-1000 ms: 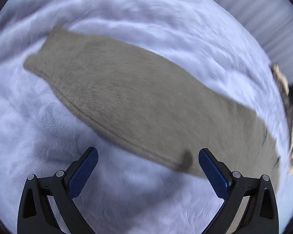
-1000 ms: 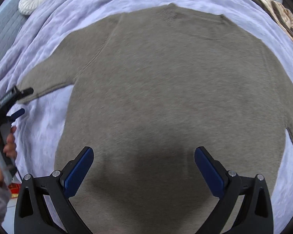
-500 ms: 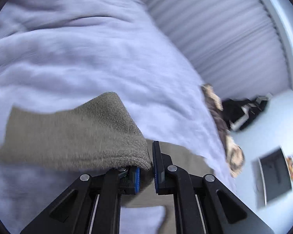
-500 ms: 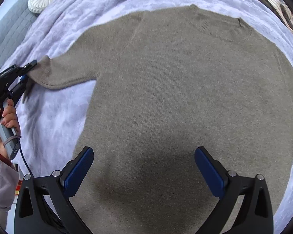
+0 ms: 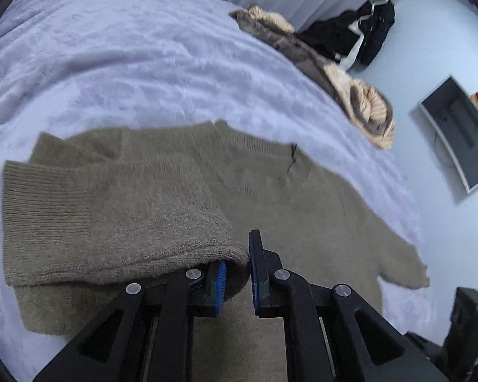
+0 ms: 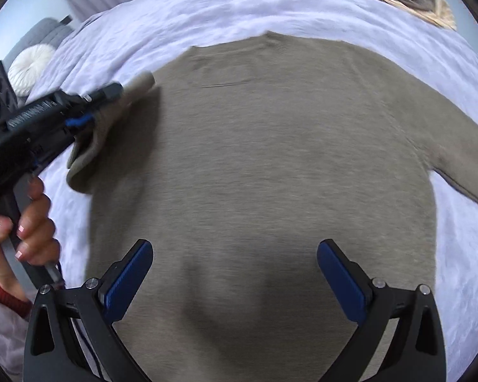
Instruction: Fold small clothes
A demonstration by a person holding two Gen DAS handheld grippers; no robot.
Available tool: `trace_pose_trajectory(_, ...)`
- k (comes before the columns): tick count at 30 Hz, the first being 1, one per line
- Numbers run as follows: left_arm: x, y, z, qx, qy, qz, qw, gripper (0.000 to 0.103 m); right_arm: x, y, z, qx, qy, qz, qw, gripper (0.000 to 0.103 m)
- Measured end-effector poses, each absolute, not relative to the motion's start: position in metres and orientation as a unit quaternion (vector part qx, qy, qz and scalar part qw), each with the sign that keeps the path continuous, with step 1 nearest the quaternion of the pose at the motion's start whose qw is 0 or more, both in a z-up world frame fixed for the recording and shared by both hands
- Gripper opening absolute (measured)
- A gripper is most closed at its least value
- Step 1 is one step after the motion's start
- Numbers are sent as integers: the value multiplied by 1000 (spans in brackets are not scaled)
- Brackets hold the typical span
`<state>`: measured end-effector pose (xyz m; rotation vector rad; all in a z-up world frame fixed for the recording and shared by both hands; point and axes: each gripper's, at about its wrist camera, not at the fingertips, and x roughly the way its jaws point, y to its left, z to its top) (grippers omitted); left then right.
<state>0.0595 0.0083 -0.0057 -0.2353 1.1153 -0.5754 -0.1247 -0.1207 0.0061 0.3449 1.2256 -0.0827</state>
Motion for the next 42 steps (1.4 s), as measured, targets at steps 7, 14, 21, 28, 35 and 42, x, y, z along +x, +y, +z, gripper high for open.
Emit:
trace_pose_trajectory(7,28,23,-13,-63,544,-241,801,68,-123,-155,4,154,570,-69,804,103)
trace_pose_trajectory(14,9,112,24,-46,496,-153,854,79,-73,-108,29,57,530,-6,846,103)
trace_pose_trajectory(21,9,165,-33,-10,554,-46,831,79,-2,8,8,-175,491,81,850,102)
trace_pose_trajectory(28,27,154,-54,6,543,-11,840,82,37,19,-13,-160,493,74,852,8)
trace_pose_trajectory(35,30,151,-55,14,542,-19,840,88,0,-151,-3,247,472,-30,846,8)
trace_pose_trajectory(42,30,151,-49,19,554,-33,831,88,-39,-213,-54,432,469,-38,770,34)
